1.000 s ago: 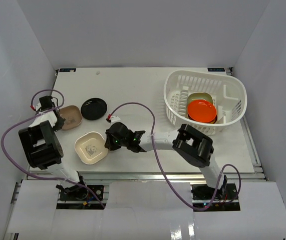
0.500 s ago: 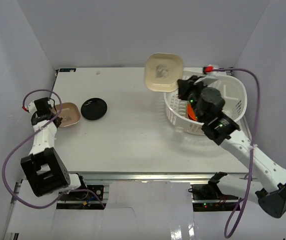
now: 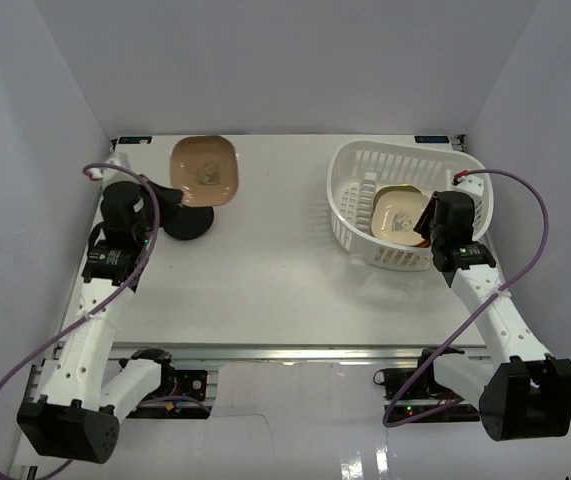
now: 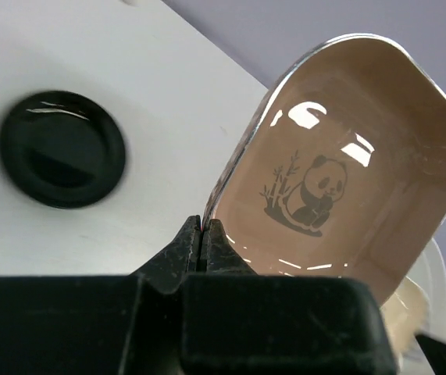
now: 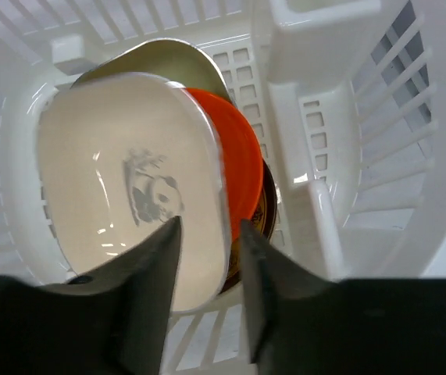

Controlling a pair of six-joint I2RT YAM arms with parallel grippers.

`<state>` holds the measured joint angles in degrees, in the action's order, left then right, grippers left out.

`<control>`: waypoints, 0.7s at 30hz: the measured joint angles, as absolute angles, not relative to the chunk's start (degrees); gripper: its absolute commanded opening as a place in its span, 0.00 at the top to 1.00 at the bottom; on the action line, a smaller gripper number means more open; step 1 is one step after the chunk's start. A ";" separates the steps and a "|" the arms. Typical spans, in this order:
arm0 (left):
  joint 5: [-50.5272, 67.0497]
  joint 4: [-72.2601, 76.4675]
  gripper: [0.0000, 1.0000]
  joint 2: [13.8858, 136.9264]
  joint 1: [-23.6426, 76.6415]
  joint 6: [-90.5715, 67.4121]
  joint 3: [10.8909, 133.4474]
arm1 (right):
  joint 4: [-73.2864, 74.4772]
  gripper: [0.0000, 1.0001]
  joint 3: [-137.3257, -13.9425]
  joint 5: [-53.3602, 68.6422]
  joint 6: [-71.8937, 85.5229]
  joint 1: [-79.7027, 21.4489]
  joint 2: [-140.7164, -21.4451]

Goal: Place the plates into the plastic bin on the countertop

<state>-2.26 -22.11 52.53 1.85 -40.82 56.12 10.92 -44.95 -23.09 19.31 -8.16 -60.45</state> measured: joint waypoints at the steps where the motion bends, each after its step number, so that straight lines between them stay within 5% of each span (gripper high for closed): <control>1: -2.68 -21.63 1.00 54.00 6.55 -41.45 57.10 | 11.09 0.34 -44.80 -22.04 19.18 -6.94 -60.36; 5: -3.86 -19.64 1.00 64.27 22.04 -42.26 63.33 | 11.51 0.26 -44.99 -18.92 19.53 -3.62 -57.78; 9: -5.98 -16.99 1.00 79.75 34.85 -40.91 75.07 | 14.28 0.41 -48.29 -16.60 19.73 -2.09 -53.54; 12: -6.13 -15.40 1.00 92.97 41.23 -39.03 86.56 | 15.70 0.63 -52.07 -15.20 20.53 -1.83 -48.75; 18: -5.58 -18.26 1.00 117.89 47.51 -35.83 112.27 | 16.64 0.66 -59.29 -14.48 22.04 -1.61 -39.24; 20: -4.82 -20.38 0.74 124.36 48.21 -35.24 119.04 | 16.75 0.66 -61.36 -14.57 22.06 -1.58 -37.80; 21: -4.43 -21.56 0.38 126.78 48.38 -34.98 121.58 | 16.73 0.66 -62.02 -14.59 22.04 -1.58 -37.36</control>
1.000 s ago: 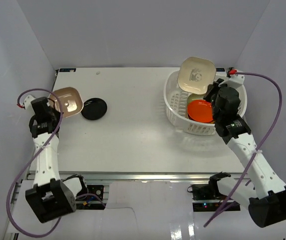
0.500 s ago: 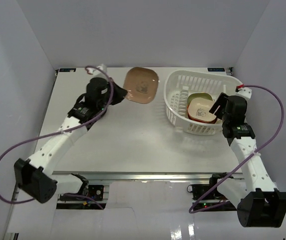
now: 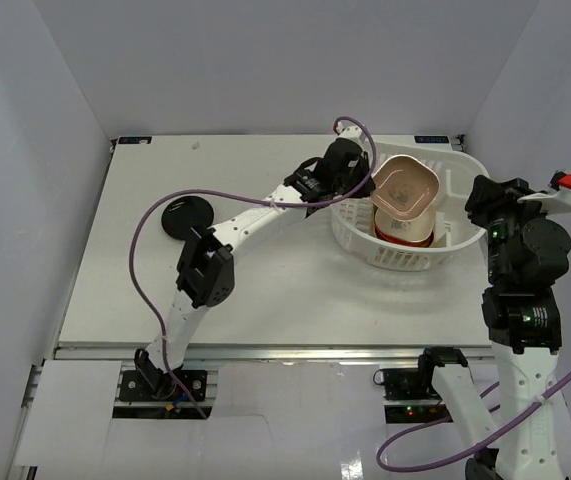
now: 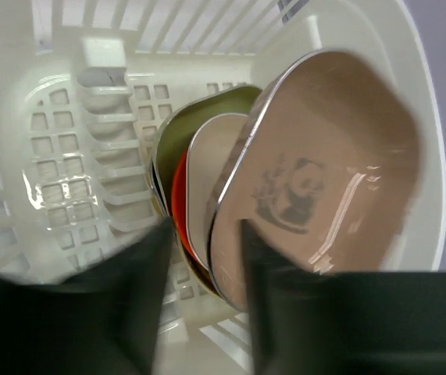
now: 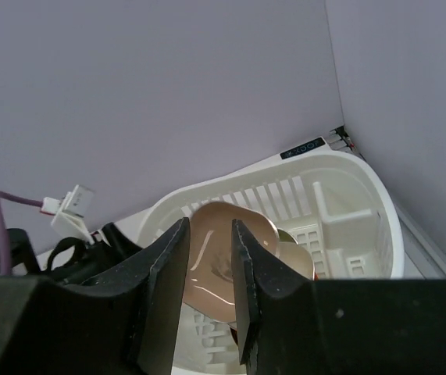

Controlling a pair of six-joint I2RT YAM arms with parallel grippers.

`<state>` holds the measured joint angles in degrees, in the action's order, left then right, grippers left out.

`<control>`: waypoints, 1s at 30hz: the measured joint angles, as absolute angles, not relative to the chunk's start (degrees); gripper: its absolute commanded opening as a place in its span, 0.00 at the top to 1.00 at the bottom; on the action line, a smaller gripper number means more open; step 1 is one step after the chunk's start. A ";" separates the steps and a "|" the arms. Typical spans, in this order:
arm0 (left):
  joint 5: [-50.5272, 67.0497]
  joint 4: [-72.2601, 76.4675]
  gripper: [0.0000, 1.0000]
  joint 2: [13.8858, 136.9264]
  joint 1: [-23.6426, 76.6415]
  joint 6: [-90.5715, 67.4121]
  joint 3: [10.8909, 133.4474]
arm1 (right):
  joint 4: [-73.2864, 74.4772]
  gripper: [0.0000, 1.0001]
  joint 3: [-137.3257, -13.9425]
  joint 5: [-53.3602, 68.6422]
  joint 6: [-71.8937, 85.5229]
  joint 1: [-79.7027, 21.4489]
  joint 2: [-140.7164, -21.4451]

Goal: Place the plates into the plastic bin on the countertop

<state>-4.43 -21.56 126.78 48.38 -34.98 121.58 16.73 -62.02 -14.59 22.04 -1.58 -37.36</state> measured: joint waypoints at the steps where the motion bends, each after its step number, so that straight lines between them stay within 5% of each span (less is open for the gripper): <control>1: -4.03 -22.76 0.26 129.12 48.49 -34.50 123.87 | 16.69 0.66 -62.28 -14.57 22.06 -1.56 -37.04; 4: -4.56 -25.56 0.12 131.68 48.45 -33.54 125.97 | 17.45 0.66 -62.04 -13.85 22.04 -1.56 -36.75; 11: -6.79 -26.33 0.17 116.46 41.25 -31.42 110.34 | 18.96 0.65 -60.29 -7.07 22.15 -1.56 -37.04; 20: -4.64 -17.56 0.27 79.31 -3.99 -34.61 64.84 | 16.51 0.58 -52.84 12.36 24.58 -1.91 -38.94; 30: 7.84 -14.48 0.37 97.25 -10.76 -37.52 57.39 | 14.92 0.56 -50.76 22.00 23.51 -6.04 -39.79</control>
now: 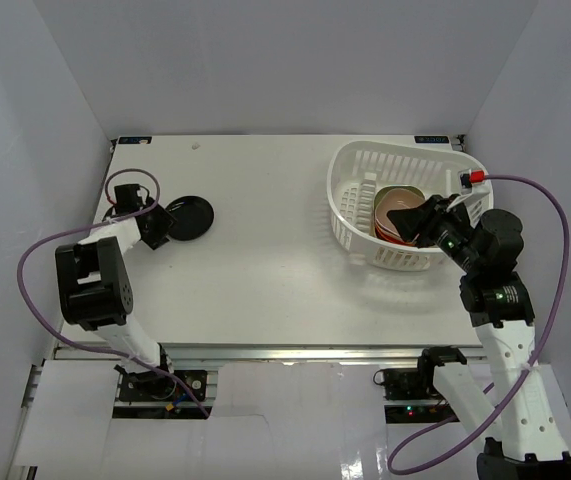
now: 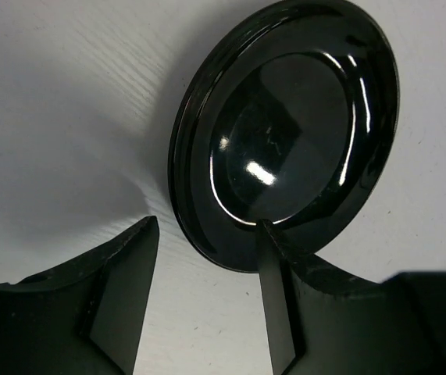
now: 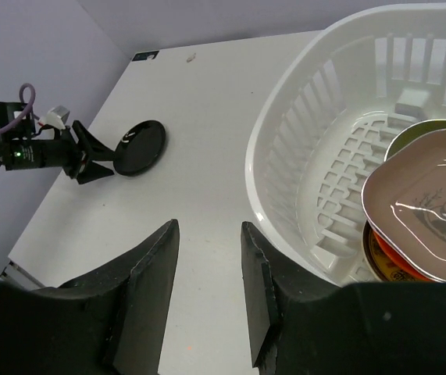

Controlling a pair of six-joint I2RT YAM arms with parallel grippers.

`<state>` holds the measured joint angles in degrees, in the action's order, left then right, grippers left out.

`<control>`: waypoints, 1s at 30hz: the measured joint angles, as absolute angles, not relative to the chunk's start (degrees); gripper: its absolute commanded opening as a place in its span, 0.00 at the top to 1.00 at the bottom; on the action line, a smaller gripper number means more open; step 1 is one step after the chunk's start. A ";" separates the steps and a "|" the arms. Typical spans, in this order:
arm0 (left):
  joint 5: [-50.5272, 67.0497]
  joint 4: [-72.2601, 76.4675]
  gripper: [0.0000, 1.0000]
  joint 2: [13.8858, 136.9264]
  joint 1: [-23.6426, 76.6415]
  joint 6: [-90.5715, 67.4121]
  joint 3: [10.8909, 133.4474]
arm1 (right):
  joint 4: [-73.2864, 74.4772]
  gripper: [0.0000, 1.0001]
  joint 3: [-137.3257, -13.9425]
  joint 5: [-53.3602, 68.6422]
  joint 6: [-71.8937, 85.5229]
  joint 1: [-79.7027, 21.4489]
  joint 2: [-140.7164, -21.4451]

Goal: Place the plates into the plastic bin on the countertop

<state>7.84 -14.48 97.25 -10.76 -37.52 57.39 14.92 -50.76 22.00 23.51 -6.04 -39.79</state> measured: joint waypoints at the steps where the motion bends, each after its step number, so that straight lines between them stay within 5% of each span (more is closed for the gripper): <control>1: 8.47 -14.09 0.40 98.19 -10.72 -37.91 57.21 | 14.85 0.56 -50.72 22.20 23.42 -6.13 -39.72; 7: 9.80 -10.09 0.49 100.66 -10.79 -39.94 55.96 | 14.24 0.56 -49.76 22.68 23.33 -6.87 -39.90; 13: 10.09 -3.79 1.00 102.83 -11.05 -42.19 54.92 | 13.89 0.56 -49.71 22.65 23.29 -7.68 -40.45; 24: 10.85 -2.28 1.00 93.17 -11.14 -42.26 49.89 | 13.63 0.56 -49.78 22.63 23.70 -8.29 -40.01; 30: 13.67 -3.62 1.00 79.09 -4.32 -46.11 51.81 | 13.78 0.40 -51.44 21.21 25.34 -8.40 -38.59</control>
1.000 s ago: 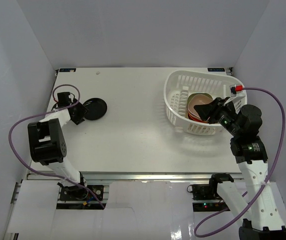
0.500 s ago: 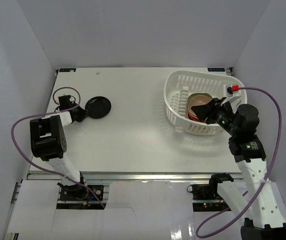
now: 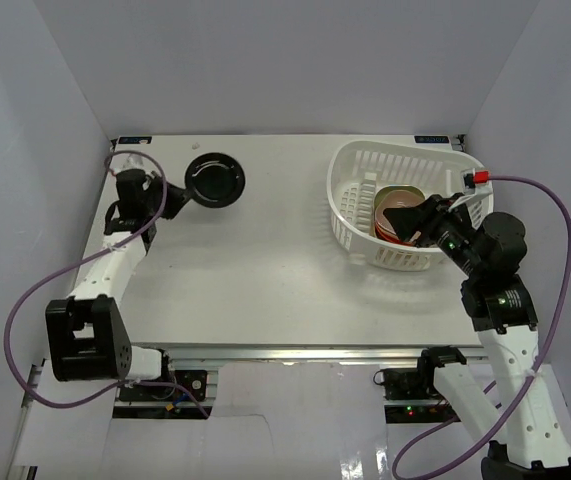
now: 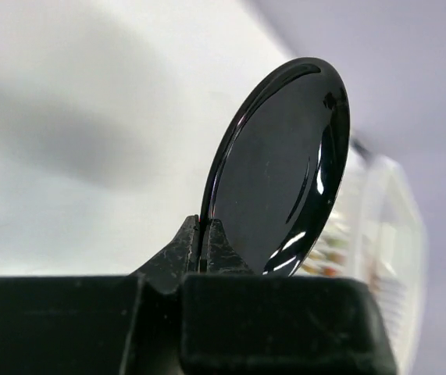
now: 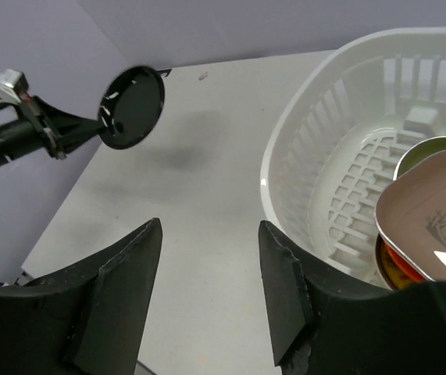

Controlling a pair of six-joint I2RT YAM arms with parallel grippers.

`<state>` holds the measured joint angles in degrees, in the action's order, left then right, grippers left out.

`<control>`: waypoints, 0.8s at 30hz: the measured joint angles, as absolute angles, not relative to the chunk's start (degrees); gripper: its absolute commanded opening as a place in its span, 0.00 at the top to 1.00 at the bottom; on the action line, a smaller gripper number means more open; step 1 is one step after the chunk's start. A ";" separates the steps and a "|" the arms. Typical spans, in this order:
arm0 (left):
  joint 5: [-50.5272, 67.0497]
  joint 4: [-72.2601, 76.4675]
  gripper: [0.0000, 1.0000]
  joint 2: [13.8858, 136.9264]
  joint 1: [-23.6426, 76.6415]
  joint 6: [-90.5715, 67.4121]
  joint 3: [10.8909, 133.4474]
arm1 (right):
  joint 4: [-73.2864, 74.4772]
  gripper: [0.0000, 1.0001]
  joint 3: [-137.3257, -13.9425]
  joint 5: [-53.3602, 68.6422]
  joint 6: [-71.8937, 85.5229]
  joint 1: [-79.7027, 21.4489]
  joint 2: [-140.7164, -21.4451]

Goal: Place the plates into the plastic bin on the countertop

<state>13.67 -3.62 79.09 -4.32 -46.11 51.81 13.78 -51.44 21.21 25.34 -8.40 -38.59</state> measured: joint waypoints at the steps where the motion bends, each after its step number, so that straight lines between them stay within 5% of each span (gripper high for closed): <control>1: 13.93 -3.88 1.00 77.80 -0.84 -46.74 54.48 | 13.85 0.38 -51.68 20.08 25.69 -8.43 -38.22; 11: 14.09 1.02 1.00 86.21 30.65 -48.84 80.95 | 16.88 0.34 -52.07 6.87 28.34 -8.45 -31.70; 22: 9.39 -7.25 1.00 121.08 43.88 -46.94 107.37 | 18.33 0.34 -57.95 3.07 28.97 -8.43 -27.66; 24: 8.88 -9.93 0.88 125.14 45.39 -46.30 110.89 | 18.48 0.34 -58.50 3.09 28.97 -8.45 -27.44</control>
